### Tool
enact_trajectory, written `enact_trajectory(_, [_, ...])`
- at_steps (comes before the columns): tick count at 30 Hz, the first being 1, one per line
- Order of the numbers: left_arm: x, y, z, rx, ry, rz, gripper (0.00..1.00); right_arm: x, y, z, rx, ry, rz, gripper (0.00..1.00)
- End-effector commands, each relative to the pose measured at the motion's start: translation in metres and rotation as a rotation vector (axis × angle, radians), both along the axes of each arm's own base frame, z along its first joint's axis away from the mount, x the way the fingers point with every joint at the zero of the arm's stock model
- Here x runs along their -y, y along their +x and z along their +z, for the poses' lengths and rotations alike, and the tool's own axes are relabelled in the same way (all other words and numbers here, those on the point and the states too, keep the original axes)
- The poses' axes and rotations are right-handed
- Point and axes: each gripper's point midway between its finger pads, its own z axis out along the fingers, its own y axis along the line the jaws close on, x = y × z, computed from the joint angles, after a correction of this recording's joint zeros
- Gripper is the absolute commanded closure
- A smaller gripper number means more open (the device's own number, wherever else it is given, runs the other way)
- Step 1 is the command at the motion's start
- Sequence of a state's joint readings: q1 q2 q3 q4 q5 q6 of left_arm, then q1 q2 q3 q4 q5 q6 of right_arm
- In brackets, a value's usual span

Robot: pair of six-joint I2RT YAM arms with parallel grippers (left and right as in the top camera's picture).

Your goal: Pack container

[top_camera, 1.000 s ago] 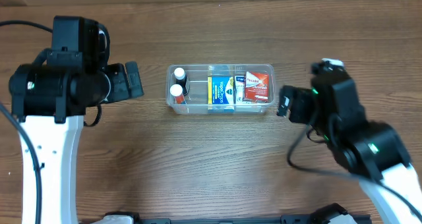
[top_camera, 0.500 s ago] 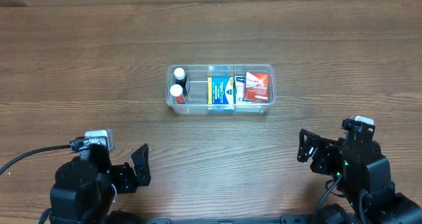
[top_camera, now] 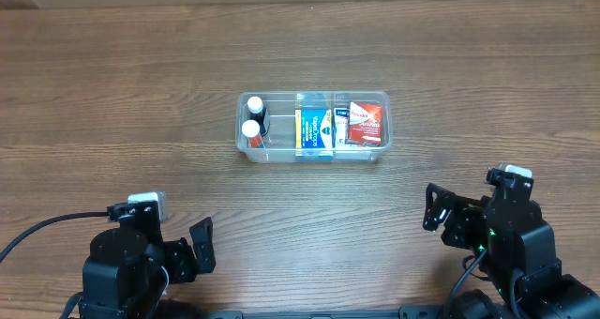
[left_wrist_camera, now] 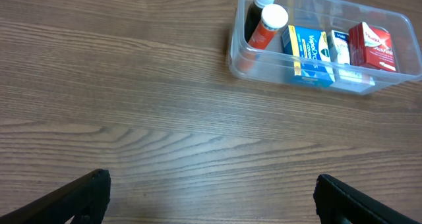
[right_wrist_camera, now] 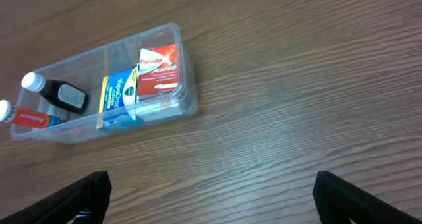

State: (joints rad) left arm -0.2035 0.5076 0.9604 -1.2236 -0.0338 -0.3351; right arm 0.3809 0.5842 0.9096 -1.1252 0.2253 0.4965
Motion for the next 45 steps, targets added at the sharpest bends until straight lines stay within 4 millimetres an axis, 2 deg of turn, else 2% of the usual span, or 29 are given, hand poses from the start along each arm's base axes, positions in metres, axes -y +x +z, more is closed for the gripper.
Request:
enact_trajectory(1, [-0.001,-0.001,0.000,0.006,-0.006,0.009,0.00,0.011,0.001,0.007,0.055,-0.020,-0.036,0.00])
enact_trajectory(5, [-0.001,-0.001,0.000,0.006,-0.006,0.009,0.00,0.000,0.012,0.017,0.290,-0.092,0.133,0.00])
enact_trajectory(8, [-0.001,-0.001,0.000,0.006,-0.006,0.009,0.00,-0.005,0.012,0.010,0.412,-0.101,0.191,0.00])
enact_trajectory(12, [-0.001,-0.001,0.000,0.006,-0.006,0.009,0.00,-0.002,0.014,-0.005,0.567,-0.082,0.176,0.00])
enact_trajectory(16, [-0.001,-0.001,0.000,0.006,-0.006,0.009,0.00,-0.002,0.029,-0.008,0.690,-0.075,0.157,0.00])
enact_trajectory(20, [-0.001,-0.001,0.000,0.006,-0.006,0.009,0.00,-0.003,0.043,-0.006,0.836,-0.162,0.171,0.00])
enact_trajectory(23, [-0.001,-0.001,0.000,0.006,-0.006,0.009,0.00,-0.004,0.049,-0.027,0.831,-0.201,0.186,0.00])
enact_trajectory(26, [-0.001,-0.001,0.000,0.006,-0.006,0.009,0.00,-0.006,0.051,-0.059,0.720,-0.202,0.209,0.00])
enact_trajectory(45, [-0.001,-0.001,0.000,0.006,-0.006,0.009,0.00,-0.005,0.051,-0.061,0.710,-0.204,0.207,0.00])
